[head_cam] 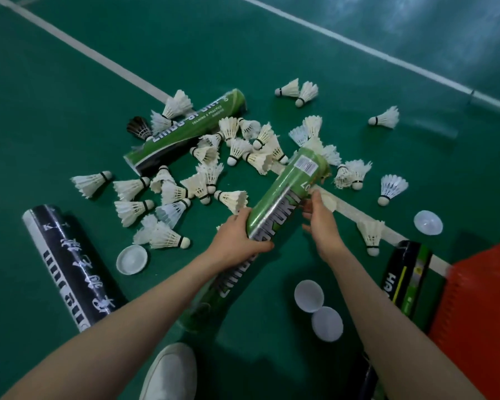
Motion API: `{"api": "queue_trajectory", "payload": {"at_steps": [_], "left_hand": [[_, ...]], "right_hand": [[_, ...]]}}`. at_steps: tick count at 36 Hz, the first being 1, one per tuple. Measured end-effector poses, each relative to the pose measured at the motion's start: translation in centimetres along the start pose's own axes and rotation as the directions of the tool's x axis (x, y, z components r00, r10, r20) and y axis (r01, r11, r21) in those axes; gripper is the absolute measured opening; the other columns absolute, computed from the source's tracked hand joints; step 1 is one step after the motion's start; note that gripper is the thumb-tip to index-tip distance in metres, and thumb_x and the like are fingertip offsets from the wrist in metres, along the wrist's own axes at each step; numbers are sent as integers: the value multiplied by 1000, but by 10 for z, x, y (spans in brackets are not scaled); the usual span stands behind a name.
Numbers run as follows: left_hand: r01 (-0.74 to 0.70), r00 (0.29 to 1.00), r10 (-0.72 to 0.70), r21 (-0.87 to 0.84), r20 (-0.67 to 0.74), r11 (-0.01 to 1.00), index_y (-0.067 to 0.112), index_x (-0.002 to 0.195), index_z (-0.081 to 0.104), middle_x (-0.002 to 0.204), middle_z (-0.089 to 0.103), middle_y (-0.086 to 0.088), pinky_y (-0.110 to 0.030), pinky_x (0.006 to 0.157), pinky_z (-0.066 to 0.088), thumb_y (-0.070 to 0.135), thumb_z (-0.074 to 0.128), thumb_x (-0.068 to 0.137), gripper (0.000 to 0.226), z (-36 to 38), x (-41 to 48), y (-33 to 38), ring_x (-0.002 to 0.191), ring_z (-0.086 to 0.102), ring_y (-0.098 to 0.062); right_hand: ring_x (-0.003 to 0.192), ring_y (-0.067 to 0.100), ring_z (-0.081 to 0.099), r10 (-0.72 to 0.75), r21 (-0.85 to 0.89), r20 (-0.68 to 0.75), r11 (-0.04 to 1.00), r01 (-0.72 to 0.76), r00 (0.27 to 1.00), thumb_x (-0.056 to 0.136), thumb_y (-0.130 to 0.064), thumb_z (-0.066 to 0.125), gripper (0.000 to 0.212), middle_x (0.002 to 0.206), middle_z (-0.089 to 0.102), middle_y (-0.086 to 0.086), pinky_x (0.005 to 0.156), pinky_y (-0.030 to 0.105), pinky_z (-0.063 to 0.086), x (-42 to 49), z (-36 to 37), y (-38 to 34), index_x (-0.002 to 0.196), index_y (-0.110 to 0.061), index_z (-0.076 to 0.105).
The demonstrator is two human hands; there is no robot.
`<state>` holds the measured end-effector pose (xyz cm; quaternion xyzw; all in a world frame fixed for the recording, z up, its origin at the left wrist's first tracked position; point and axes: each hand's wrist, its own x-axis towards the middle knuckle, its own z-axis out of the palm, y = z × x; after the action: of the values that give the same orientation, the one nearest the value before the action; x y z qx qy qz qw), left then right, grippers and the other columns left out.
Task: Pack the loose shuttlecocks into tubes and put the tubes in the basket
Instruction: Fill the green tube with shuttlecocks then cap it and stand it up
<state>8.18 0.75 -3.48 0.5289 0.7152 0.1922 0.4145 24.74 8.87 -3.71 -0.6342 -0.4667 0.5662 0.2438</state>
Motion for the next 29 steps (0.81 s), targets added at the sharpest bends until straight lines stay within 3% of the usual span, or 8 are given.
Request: {"api": "queue_trajectory", "payload": {"at_steps": [3,7,11,15,20,23,26,29], "left_hand": [[56,998,-59,91,28,994,26,145,24,111,47,-5,-34,82,48,52,75,68,96,2,6,-8,97,53,-23],[94,994,-100,122,44,988,26,143,27,110,47,-6,-39,85,50,51,76,66,95,3,11,-15,96,54,-25],[137,986,-147,131,74,982,25,145,24,113,46,-5,-36,86,48,53,75,68,97,1,15,-21,100,51,-23],[147,983,-155,88,94,985,25,141,28,113,50,-4,-38,85,52,58,74,61,98,-1,15,-27,96,56,-22],[138,985,-146,92,88,986,26,139,30,112,51,-2,-40,84,53,54,76,62,94,-3,11,-32,94,58,-20],[125,987,-134,102,90,987,28,140,30,111,50,-1,-41,83,54,54,76,62,93,-4,5,-34,94,58,-21],[90,991,-98,89,88,992,29,137,33,110,53,3,-33,78,53,49,77,62,89,-6,-1,-35,91,59,-16],[11,996,-16,60,87,998,30,131,38,105,56,8,-27,71,51,36,80,66,79,-6,-11,-31,86,59,-9]], "right_hand": [[130,32,40,-68,-395,-89,918,27,994,102,-26,39,41,141,45,19,105,35,31,25,-17,23,137,-6,48],[145,30,9,-71,-695,-15,718,41,997,99,-11,41,51,158,17,9,116,35,10,58,-26,50,149,-14,30],[142,33,16,-45,-784,26,619,49,999,98,-14,44,56,154,25,12,113,42,21,75,-25,59,149,-10,23],[126,33,35,-128,-865,-49,502,22,991,93,-12,50,49,139,41,15,97,41,36,74,-21,64,140,-7,35],[112,33,43,-192,-898,-82,439,11,978,98,-22,48,27,125,53,16,87,39,37,68,-16,81,119,-6,54],[109,35,43,-332,-707,-229,703,78,915,97,-22,49,23,117,54,21,89,37,29,64,-12,76,105,-2,58],[109,26,42,-240,-203,-423,965,166,874,97,-22,50,17,113,49,14,96,36,30,50,-12,41,95,-7,57],[85,12,45,-156,293,-323,921,255,933,99,-17,43,14,95,47,1,78,26,39,25,-24,-2,85,-18,49]]}}
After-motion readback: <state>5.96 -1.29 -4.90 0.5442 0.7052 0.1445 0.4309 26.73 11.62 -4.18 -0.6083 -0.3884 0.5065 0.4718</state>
